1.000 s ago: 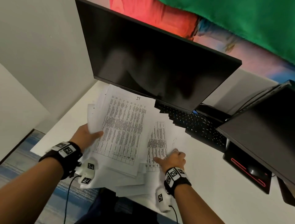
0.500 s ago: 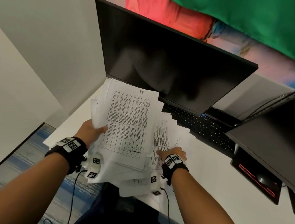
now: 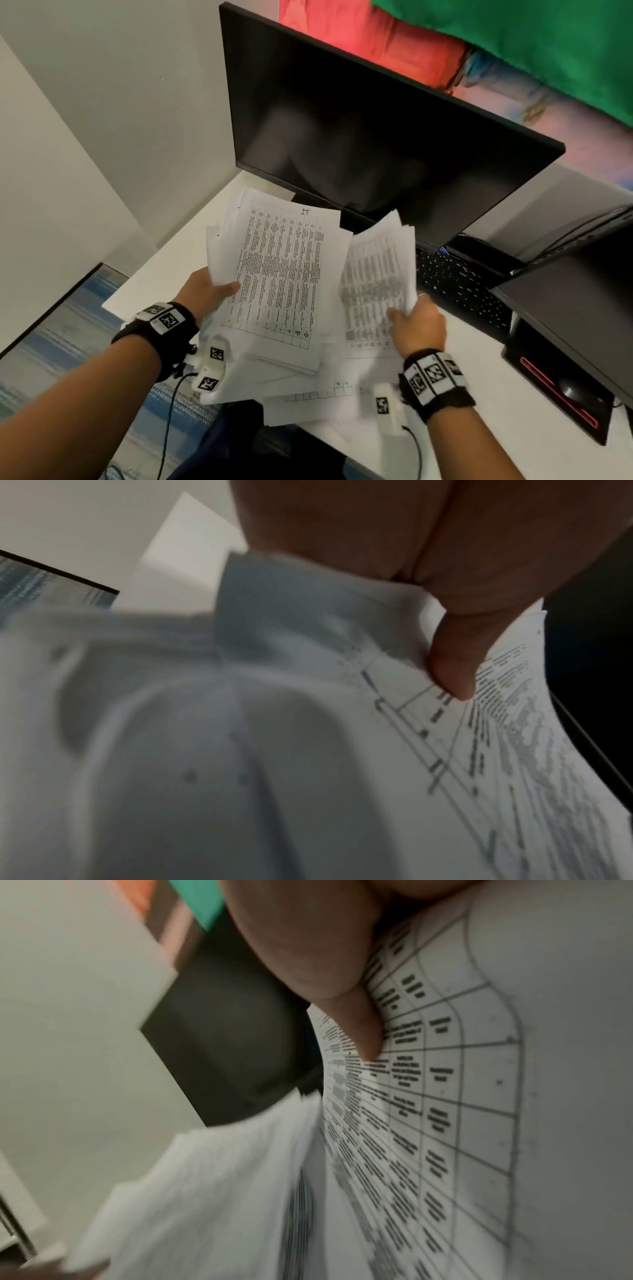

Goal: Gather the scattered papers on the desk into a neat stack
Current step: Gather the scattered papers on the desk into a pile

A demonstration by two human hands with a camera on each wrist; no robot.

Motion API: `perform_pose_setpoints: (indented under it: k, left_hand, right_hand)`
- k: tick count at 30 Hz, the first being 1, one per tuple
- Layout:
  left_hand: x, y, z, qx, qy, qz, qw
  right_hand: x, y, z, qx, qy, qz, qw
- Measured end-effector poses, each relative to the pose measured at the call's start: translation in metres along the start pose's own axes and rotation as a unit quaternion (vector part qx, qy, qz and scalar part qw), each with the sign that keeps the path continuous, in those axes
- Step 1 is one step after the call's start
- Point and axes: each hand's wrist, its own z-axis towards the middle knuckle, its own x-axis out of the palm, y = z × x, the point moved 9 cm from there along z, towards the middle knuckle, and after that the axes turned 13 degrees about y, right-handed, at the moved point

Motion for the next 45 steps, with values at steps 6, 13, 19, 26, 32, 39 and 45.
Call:
perform_pose_setpoints:
  k: [6,13,19,26,32,39,45]
  left_hand:
    - [0.056,-0.009,0.004,-0.003,0.059,0.074,0.996]
    - [0.109,-0.015,0.005,-0.008,0.147,0.062,0.987]
    - [0.115,-0.014,0.02,-0.049,0.104,0.014,0.993]
    - [0.101,-0.05,0.001,0.084,0.079,0.115,0.987]
    - [0.066,-0.122,-0.036,0.199,0.094,0.03,0.975]
    - [0.059,-0.171,-0.051,0.309,0.057,0.02,0.949]
    - [0.084,-0.114,-0.024,0.238,0.064,-0.008,0.969]
  right_hand:
    - [-0.144,0.048,-0.064,-0.116,-0.192,0.009,0.974]
    - [-0.096,0.011,-0.037,-0.071,-0.034,0.261,0.962]
    - [0.061,-0.049,0.023,0.055,0.115,0.15,0.98]
    - [0.062,-0.052,0.021,0.023,0.084,0.141,0.986]
    - [-0.003,0.026,0.006,-0.104,0.108,0.402,0.903]
    - [-0.059,0.08,-0.026,-0.295,0.041,0.454,0.84]
    - [-0.018,0.055,-0.019,-0.219,0.063,0.451,0.863]
